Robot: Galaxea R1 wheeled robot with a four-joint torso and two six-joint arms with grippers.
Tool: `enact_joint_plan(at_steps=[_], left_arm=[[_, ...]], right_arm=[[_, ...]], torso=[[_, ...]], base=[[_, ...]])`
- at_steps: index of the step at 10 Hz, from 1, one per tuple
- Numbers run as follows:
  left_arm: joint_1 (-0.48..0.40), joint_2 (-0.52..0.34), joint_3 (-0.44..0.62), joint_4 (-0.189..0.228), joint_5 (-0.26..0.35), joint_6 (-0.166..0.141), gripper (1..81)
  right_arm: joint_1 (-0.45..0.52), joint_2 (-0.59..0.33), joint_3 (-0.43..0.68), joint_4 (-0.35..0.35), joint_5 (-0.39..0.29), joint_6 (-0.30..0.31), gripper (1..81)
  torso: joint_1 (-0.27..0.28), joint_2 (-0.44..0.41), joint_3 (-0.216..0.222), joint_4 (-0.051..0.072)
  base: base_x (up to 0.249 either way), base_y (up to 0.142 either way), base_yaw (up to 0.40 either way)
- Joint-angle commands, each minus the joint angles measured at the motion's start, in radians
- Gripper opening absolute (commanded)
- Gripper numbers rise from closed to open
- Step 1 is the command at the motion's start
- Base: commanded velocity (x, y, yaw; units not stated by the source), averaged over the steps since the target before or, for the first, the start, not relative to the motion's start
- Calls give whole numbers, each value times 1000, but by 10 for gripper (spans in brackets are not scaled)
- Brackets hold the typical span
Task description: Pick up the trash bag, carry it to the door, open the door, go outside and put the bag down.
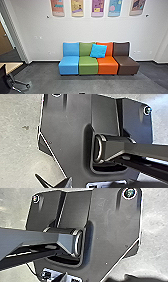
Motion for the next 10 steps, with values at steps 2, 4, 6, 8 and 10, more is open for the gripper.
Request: enact_joint_plan(at_steps=[2,4,6,8,10], left_arm=[[-34,-3,2,3,59,3,811],[-33,-3,2,1,59,3,811],[-34,-3,2,1,59,3,811],[-33,-3,2,1,59,3,811],[-33,-2,2,1,59,3,811]], right_arm=[[31,-9,2,1,-55,-4,811],[31,-9,2,1,-55,-4,811],[31,-9,2,1,-55,-4,811],[30,-9,2,1,-55,-4,811],[30,-8,2,1,-55,-4,811]], torso=[[0,0,0,0],[0,0,0,0],[0,0,0,0],[0,0,0,0],[0,0,0,0]], base=[[95,0,0],[95,0,0],[95,0,0],[95,0,0],[94,0,0]])
